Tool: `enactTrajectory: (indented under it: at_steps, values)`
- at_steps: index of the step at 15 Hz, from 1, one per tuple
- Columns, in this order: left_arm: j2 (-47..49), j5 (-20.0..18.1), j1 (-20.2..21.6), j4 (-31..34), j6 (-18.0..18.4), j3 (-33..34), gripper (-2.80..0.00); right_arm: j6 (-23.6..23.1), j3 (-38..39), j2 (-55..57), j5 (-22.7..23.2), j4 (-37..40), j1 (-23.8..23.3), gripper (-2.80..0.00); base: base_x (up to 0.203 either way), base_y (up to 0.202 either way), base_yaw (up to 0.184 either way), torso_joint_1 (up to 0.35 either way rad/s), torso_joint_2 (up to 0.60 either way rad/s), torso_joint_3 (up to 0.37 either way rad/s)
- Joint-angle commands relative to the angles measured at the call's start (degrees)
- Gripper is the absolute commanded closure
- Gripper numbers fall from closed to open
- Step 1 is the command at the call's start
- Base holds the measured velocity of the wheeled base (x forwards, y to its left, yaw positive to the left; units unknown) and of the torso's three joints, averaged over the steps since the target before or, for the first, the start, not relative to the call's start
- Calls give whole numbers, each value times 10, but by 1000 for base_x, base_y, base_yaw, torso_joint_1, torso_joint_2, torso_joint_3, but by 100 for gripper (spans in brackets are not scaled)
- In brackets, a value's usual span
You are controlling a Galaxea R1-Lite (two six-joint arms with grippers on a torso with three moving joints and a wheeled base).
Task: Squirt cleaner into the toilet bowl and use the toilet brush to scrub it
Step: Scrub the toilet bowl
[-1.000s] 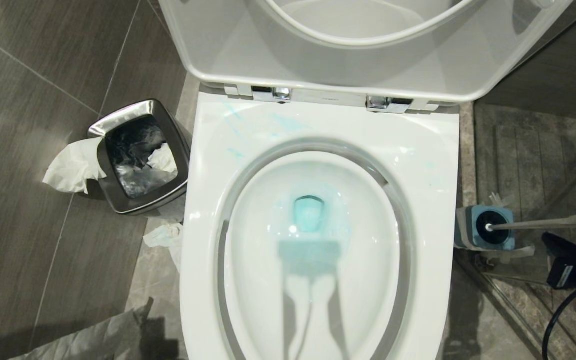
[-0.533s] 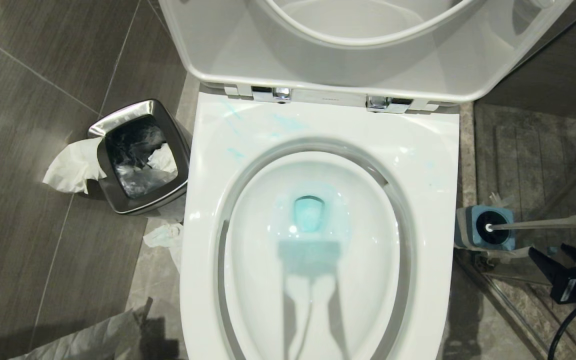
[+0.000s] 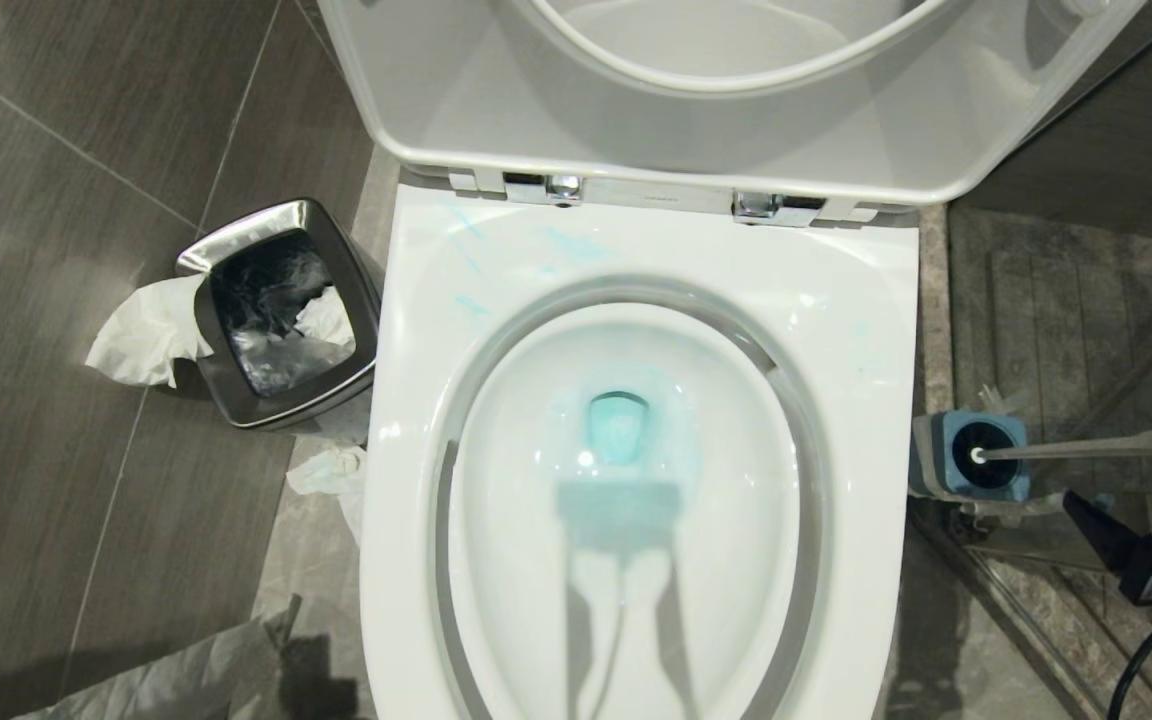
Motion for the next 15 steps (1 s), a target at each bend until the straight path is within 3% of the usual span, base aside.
enactTrajectory:
  at_steps: [1,7,10,15]
  values:
    - [0,0,0,0,0,1,0,1,-8,2,3,-5,-8,-280,0,0,0,0,0,0]
    - [0,0,0,0,0,1,0,2,-67,40,7,-5,-21,-280,0,0,0,0,0,0]
    - [0,0,0,0,0,1,0,0,-75,55,60,-5,-28,-280,0,0,0,0,0,0]
    - [0,0,0,0,0,1,0,-2,-89,65,82,-5,-33,-280,0,0,0,0,0,0]
